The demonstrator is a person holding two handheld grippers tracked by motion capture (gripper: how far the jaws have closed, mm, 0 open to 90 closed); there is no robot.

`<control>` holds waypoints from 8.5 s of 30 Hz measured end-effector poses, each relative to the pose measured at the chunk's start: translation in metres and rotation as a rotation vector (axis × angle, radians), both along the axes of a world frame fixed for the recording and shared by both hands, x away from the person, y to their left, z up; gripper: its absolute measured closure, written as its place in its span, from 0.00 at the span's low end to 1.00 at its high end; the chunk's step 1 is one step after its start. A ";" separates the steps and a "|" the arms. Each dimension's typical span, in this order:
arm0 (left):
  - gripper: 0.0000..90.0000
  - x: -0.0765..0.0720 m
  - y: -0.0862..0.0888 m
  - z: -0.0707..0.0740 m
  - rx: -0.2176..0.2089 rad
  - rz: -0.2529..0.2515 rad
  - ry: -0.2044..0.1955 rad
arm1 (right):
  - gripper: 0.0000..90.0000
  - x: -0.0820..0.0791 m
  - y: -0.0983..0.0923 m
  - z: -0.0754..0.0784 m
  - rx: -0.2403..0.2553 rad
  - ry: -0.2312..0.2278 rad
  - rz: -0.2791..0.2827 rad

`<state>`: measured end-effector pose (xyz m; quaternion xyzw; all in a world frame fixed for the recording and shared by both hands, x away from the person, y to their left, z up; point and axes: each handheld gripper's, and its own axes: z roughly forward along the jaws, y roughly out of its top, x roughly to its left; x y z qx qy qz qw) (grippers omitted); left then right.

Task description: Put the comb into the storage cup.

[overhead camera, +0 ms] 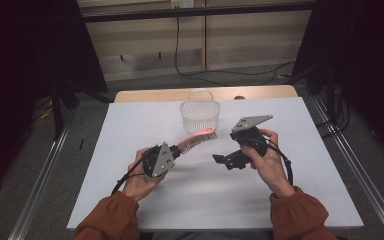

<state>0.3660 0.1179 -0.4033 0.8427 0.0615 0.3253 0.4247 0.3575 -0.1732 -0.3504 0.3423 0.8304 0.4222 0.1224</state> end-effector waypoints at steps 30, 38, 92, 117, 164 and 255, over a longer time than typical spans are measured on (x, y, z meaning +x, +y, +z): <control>0.91 0.004 0.017 0.004 -0.299 -0.023 0.172 | 0.14 -0.014 -0.016 -0.033 0.187 -0.158 -0.060; 0.90 0.003 0.020 0.008 -0.410 -0.054 0.292 | 0.13 -0.015 -0.024 -0.034 0.245 -0.175 -0.059; 0.90 -0.018 0.007 -0.004 -0.473 -0.232 0.393 | 0.06 -0.003 0.031 0.000 0.470 -0.282 0.198; 0.90 -0.017 0.006 -0.005 -0.495 -0.298 0.428 | 0.36 0.002 0.037 -0.010 0.490 -0.220 0.347; 0.73 -0.010 -0.011 -0.010 -0.485 -0.313 0.451 | 0.71 0.000 0.029 -0.006 0.512 -0.185 0.337; 0.03 -0.062 0.118 -0.016 -0.646 0.310 0.212 | 0.71 0.016 -0.013 0.032 0.539 -0.344 -0.038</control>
